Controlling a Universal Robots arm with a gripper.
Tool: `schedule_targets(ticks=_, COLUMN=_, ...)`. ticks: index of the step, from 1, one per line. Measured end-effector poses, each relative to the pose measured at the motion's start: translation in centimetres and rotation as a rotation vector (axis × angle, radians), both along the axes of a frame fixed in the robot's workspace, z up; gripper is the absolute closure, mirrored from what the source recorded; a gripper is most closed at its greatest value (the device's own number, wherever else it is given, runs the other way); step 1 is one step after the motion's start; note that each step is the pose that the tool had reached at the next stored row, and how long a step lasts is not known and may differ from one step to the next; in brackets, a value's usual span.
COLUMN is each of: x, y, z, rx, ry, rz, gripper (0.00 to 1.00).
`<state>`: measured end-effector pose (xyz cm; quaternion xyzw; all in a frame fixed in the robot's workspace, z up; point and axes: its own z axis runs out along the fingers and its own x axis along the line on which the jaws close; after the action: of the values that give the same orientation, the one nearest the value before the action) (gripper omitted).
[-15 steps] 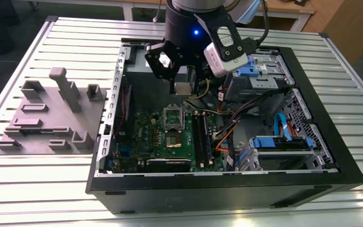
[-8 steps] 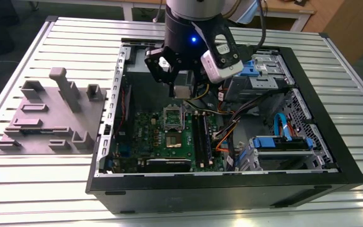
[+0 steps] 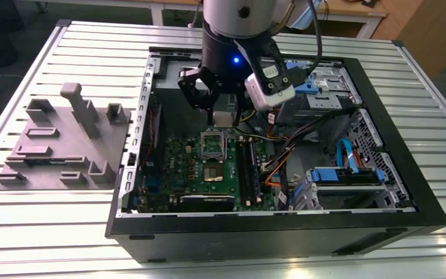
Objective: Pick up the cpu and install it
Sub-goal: 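Place the cpu into insertion slot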
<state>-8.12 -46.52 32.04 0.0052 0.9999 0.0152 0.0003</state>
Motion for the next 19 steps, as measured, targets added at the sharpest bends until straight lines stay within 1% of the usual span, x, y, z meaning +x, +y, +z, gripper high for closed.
schedule_targets(ticks=6, x=0.01, y=-0.07, z=-1.02, rx=0.0000, ry=0.0004, rz=0.000, gripper=0.53)
schedule_targets(ticks=12, x=0.00, y=-0.62, z=-1.98, rx=0.0001, ry=0.0003, rz=0.000, gripper=0.53)
schedule_targets(ticks=19, x=-0.01, y=-0.79, z=-2.86, rx=0.0000, ry=0.0005, rz=0.000, gripper=0.53)
